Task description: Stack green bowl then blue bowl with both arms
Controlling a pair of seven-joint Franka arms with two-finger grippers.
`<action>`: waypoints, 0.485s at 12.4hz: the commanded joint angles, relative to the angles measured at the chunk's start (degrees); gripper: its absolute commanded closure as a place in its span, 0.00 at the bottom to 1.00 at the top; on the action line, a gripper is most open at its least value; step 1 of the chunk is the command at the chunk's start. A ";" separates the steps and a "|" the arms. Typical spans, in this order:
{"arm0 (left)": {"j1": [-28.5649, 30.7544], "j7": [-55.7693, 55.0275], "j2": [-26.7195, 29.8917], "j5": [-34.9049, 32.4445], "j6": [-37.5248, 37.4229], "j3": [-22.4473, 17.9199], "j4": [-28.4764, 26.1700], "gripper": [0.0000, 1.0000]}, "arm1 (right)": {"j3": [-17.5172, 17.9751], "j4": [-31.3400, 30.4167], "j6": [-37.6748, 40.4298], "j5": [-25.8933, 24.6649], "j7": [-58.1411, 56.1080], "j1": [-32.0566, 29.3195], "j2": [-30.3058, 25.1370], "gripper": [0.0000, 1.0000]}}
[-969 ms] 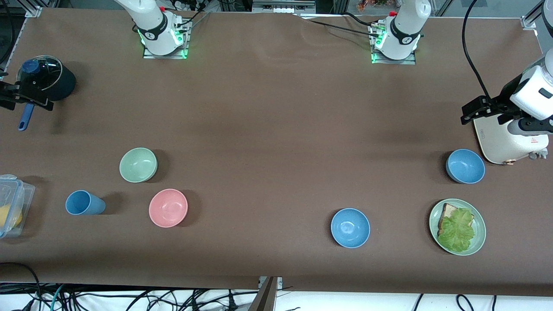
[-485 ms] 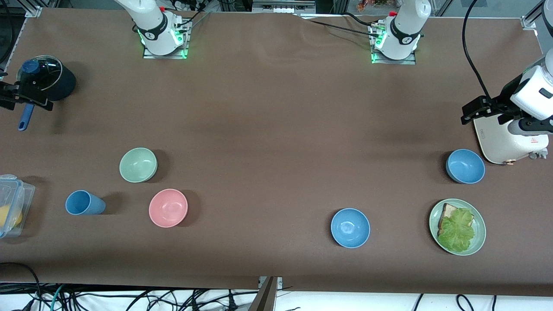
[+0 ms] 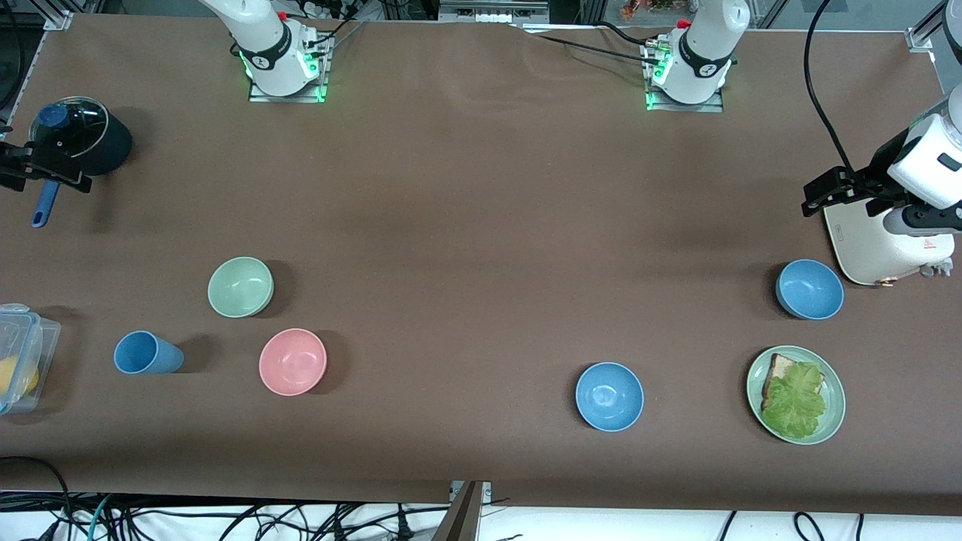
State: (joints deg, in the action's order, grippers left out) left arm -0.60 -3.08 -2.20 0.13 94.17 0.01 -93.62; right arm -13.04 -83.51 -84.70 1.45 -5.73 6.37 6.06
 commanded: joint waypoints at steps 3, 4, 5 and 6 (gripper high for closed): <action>0.34 0.97 -0.09 1.63 -0.83 -0.01 0.63 0.00 | 0.65 -0.07 0.06 0.39 -0.07 -0.92 -0.35 0.01; 0.34 0.97 -0.09 1.63 -0.74 -0.09 0.54 0.00 | 0.73 -0.07 -0.03 0.39 -0.07 -0.92 -0.35 0.01; 0.34 0.97 -0.09 1.63 -0.83 -0.10 0.54 0.00 | 0.65 -0.07 -0.03 0.39 -0.07 -0.92 -0.35 0.01; 0.34 0.97 -0.09 1.63 -0.83 -0.01 0.63 0.00 | 0.65 -0.07 -0.03 0.39 -0.07 -0.92 -0.35 0.01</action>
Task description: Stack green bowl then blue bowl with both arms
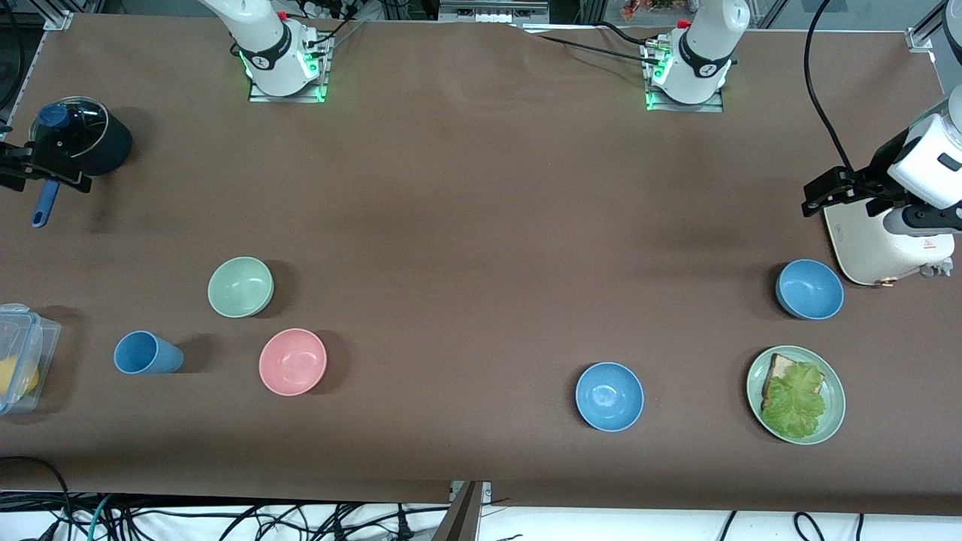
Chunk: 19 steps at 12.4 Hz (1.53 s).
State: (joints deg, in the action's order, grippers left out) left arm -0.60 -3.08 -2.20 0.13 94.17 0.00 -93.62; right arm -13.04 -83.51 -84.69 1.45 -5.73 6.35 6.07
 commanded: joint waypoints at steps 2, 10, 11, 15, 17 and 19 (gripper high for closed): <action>0.34 0.88 -0.09 1.63 -0.83 -0.09 0.63 0.00 | 0.56 -0.07 -0.03 0.39 -0.07 -0.98 -0.36 0.01; 0.42 0.88 -0.09 1.63 -0.83 -0.09 0.63 0.00 | 0.65 -0.07 -0.12 0.57 -0.07 -0.90 -0.36 0.01; 0.42 0.88 -0.09 1.63 -0.83 -0.09 0.63 0.00 | 0.65 -0.07 -0.12 0.57 -0.07 -0.90 -0.36 0.01; 0.42 0.88 -0.09 1.63 -0.83 -0.09 0.63 0.00 | 0.56 -0.16 -0.21 0.66 0.10 -0.99 -0.27 0.01; 0.42 0.88 -0.09 1.63 -0.83 -0.09 0.54 0.00 | 0.56 -0.24 0.23 0.57 0.19 -0.90 0.43 0.01; 0.34 0.79 -0.09 1.63 -0.83 -0.09 0.63 0.00 | 0.56 -0.42 0.06 0.48 0.10 -0.98 1.57 0.01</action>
State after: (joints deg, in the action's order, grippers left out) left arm -0.58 -3.08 -2.20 0.13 94.17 -0.04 -93.62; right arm -13.04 -83.84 -84.63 1.45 -5.73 6.16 7.07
